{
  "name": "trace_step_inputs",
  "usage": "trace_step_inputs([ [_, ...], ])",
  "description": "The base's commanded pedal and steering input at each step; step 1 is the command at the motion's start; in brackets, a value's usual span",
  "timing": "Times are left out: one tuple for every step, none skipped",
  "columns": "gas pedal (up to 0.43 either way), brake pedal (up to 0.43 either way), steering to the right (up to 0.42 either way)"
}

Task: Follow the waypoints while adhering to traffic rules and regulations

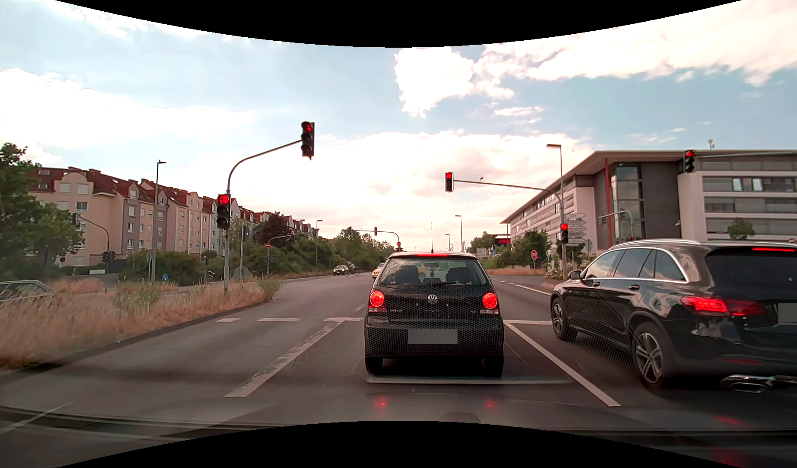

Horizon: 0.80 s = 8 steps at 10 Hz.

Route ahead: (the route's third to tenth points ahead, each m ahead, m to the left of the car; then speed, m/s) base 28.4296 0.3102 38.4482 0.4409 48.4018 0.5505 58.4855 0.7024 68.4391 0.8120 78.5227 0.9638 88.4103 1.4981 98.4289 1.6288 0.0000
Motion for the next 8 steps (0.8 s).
trace_step_inputs([
  [0.0,0.36,-0.003],
  [0.0,0.36,-0.003],
  [0.0,0.36,-0.003],
  [0.0,0.36,-0.003],
  [0.0,0.36,-0.002],
  [0.0,0.36,-0.002],
  [0.0,0.36,-0.003],
  [0.0,0.36,-0.003],
])
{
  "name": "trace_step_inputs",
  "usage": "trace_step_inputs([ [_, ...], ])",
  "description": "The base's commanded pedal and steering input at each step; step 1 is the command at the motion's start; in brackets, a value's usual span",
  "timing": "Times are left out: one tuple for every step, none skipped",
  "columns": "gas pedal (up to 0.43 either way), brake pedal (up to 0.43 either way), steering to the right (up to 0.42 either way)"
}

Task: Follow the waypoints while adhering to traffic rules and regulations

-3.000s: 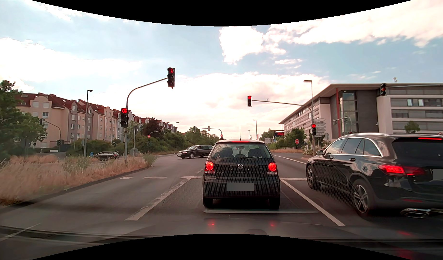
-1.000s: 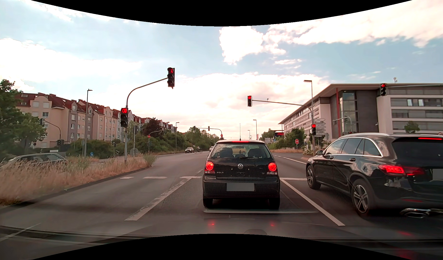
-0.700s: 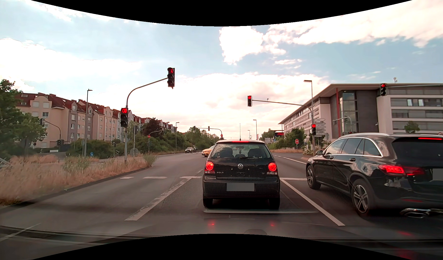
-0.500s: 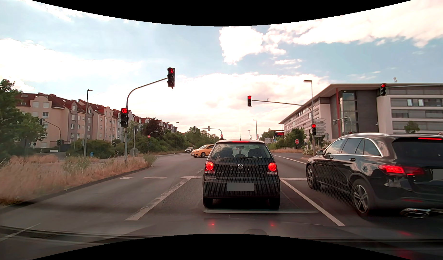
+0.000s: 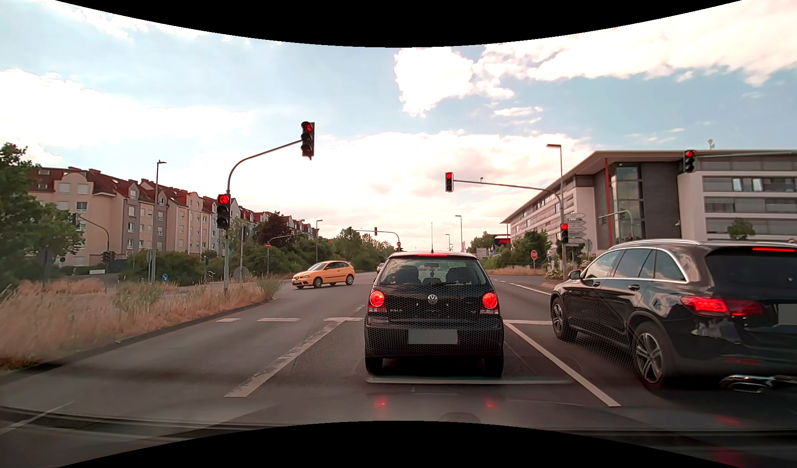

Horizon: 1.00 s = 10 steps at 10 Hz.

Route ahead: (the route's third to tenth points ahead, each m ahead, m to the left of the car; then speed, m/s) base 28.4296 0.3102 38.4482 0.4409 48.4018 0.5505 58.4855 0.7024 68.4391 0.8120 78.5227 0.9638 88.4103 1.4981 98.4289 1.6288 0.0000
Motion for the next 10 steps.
trace_step_inputs([
  [0.0,0.36,-0.003],
  [0.0,0.36,-0.003],
  [0.0,0.36,-0.002],
  [0.0,0.36,-0.003],
  [0.0,0.36,-0.002],
  [0.0,0.36,-0.003],
  [0.0,0.36,-0.003],
  [0.0,0.36,-0.003],
  [0.0,0.36,-0.003],
  [0.0,0.36,-0.003],
])
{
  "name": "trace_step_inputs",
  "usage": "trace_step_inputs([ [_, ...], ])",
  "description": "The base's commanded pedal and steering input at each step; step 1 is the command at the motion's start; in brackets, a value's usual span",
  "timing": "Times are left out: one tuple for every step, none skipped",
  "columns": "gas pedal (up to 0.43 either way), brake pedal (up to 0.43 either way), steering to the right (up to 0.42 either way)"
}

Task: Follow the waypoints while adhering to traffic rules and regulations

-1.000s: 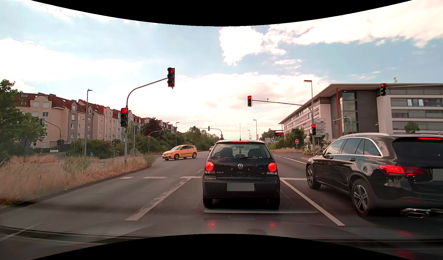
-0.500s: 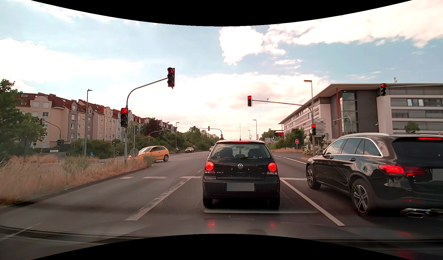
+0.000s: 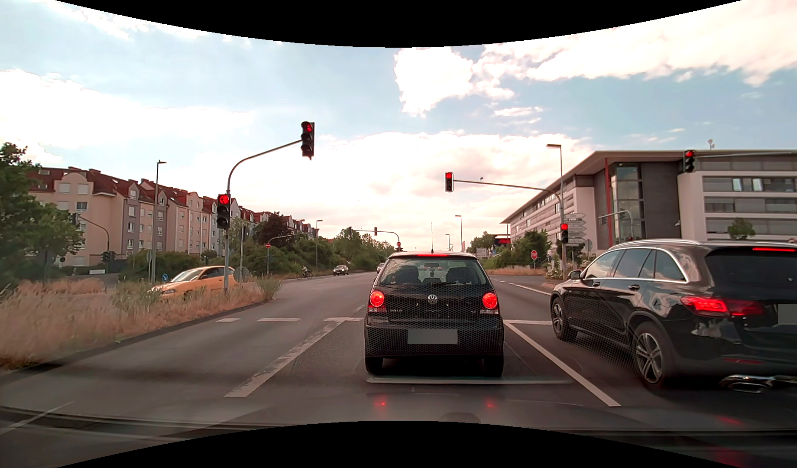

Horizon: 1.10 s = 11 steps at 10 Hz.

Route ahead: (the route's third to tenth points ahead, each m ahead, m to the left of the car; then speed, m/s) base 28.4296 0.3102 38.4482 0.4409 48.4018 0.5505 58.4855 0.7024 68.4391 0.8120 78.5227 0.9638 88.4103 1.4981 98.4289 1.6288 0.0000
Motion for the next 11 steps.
trace_step_inputs([
  [0.0,0.36,-0.003],
  [0.0,0.36,-0.003],
  [0.0,0.36,-0.003],
  [0.0,0.36,-0.003],
  [0.0,0.36,-0.003],
  [0.0,0.36,-0.003],
  [0.0,0.36,-0.002],
  [0.0,0.36,-0.002],
  [0.0,0.36,-0.002],
  [0.0,0.36,-0.003],
  [0.0,0.36,-0.003],
])
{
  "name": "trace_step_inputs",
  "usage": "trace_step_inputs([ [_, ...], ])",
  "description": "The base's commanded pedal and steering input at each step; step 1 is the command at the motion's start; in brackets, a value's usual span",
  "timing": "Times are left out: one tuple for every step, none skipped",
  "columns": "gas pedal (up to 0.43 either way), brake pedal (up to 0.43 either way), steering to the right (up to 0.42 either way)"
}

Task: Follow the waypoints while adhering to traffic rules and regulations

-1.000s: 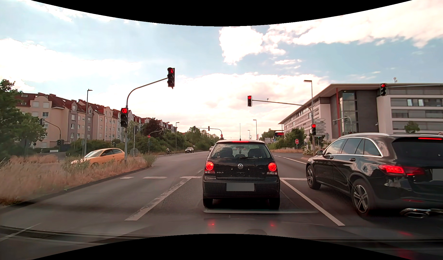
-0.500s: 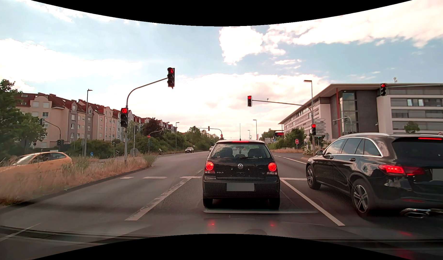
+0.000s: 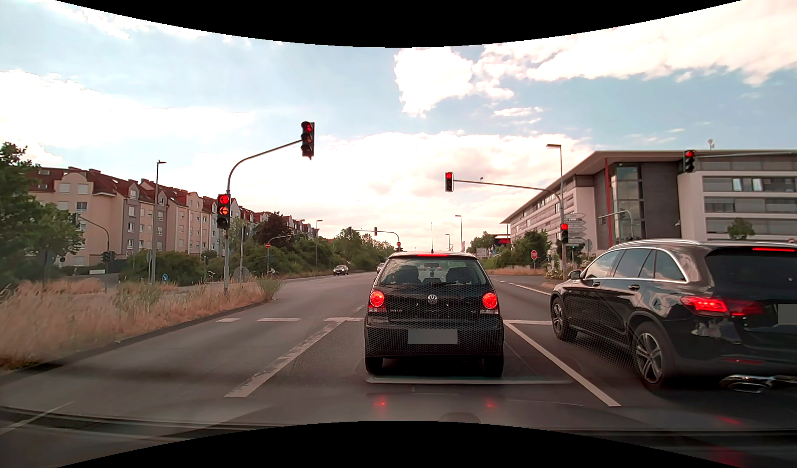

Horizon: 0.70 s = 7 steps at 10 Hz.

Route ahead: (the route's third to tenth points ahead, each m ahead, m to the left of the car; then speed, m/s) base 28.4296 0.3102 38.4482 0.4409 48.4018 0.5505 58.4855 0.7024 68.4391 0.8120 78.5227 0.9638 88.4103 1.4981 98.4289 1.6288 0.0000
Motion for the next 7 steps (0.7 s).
trace_step_inputs([
  [0.0,0.36,-0.003],
  [0.0,0.36,-0.003],
  [0.0,0.36,-0.002],
  [0.0,0.36,-0.002],
  [0.0,0.36,-0.003],
  [0.0,0.36,-0.003],
  [0.0,0.36,-0.003],
])
